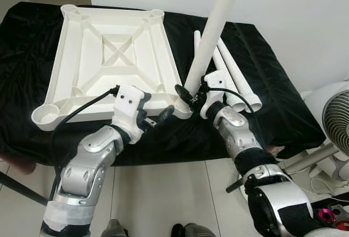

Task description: Building children table

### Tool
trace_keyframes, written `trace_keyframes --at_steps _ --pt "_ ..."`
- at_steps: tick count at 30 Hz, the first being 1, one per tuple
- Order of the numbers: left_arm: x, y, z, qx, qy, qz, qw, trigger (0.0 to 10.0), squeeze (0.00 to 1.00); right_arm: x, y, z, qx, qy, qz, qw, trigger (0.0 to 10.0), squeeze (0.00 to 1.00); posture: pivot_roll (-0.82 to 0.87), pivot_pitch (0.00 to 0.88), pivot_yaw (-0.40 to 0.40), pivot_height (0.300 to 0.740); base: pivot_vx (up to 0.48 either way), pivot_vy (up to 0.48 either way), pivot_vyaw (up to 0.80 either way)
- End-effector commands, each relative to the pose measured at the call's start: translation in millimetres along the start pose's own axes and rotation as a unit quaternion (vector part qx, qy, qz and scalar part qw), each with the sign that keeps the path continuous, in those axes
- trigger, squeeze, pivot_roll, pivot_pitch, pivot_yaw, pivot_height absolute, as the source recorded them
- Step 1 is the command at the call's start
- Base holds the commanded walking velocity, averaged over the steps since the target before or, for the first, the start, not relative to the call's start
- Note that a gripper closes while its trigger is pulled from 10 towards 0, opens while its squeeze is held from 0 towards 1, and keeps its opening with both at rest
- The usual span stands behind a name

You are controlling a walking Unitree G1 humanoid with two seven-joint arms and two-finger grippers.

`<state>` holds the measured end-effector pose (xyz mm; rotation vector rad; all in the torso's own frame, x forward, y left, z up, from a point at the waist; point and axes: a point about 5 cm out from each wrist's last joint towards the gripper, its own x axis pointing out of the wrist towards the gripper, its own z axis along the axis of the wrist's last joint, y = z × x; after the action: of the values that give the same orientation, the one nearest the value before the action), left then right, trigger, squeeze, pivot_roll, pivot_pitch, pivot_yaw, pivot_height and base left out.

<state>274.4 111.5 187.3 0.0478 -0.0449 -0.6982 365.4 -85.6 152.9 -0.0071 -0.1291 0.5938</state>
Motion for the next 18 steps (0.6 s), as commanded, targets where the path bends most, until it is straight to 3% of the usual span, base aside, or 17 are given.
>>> trace_keyframes --at_steps 1,5,7,18 --pt "-0.4 0.1 1 0.003 0.002 0.021 1.000 10.0 0.00 -5.9 3.4 -17 0.015 0.034 -0.005 0.999 10.0 0.00 0.07 0.090 -0.114 0.740 0.000 0.000 0.00" --pt "-0.5 0.6 1 0.002 0.001 0.023 1.000 10.0 0.00 -8.6 3.0 -17 0.048 0.011 -0.083 0.995 10.0 0.00 0.07 0.089 -0.115 0.740 0.000 0.000 0.00" --pt "0.0 0.6 2 0.002 0.000 0.022 1.000 10.0 0.00 -8.9 4.5 -21 0.053 0.024 -0.126 0.990 10.0 0.00 0.06 0.087 -0.110 0.740 0.000 0.000 0.00" --pt "1.8 -0.7 2 0.002 0.001 0.015 1.000 10.0 0.00 -0.3 13.9 -18 0.051 0.031 -0.189 0.980 10.0 0.00 0.06 0.082 -0.106 0.740 0.000 0.000 0.00"
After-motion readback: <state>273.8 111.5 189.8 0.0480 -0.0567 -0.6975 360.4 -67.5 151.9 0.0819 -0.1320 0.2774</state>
